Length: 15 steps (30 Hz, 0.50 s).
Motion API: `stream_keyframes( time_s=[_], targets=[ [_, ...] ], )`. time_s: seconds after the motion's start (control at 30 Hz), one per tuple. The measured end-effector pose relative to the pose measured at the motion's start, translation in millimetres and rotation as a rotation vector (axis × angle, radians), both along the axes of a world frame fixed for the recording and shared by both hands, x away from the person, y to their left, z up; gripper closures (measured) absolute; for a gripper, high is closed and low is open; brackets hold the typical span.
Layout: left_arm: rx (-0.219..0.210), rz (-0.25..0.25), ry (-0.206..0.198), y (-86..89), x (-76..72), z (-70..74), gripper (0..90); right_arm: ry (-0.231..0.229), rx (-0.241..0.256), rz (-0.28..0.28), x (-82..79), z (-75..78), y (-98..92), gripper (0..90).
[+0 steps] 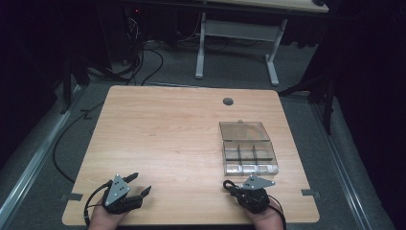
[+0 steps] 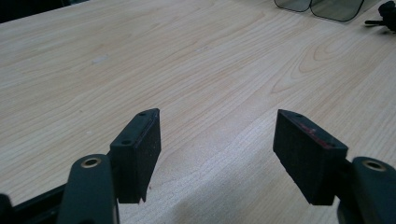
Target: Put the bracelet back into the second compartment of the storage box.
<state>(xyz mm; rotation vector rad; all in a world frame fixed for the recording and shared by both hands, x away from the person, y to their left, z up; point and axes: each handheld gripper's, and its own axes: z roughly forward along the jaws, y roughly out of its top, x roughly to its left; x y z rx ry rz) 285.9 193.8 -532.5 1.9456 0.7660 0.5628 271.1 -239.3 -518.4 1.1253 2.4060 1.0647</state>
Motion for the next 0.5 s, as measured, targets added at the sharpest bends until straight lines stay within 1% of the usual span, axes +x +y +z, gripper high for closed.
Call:
stream_keyframes(
  time_s=[0.1,0.2,0.3,0.4,0.47,0.5],
  targets=[
    [-0.001,0.001,-0.003,0.0,-0.6,-0.1,32.3,-0.003,0.005,-0.014,0.5,1.6,-3.6,86.2],
    [-0.004,0.006,-0.004,0.4,-0.9,-0.1,32.1,-0.010,0.015,-0.035,0.8,4.4,-11.3,84.4],
    [-0.005,0.009,-0.005,0.8,-1.3,0.0,32.1,-0.013,0.017,-0.074,0.9,7.5,-21.3,81.9],
    [-0.003,0.008,-0.006,0.5,-2.0,-0.1,32.0,0.001,0.015,-0.112,3.3,9.2,-29.8,77.7],
    [0.001,0.005,-0.007,0.4,-2.3,-0.1,31.8,0.019,-0.006,-0.136,5.2,10.9,-33.3,74.8],
    [0.003,0.002,-0.008,0.3,-2.5,-0.1,31.7,0.033,-0.020,-0.158,4.9,11.7,-36.1,75.4]
  ],
)
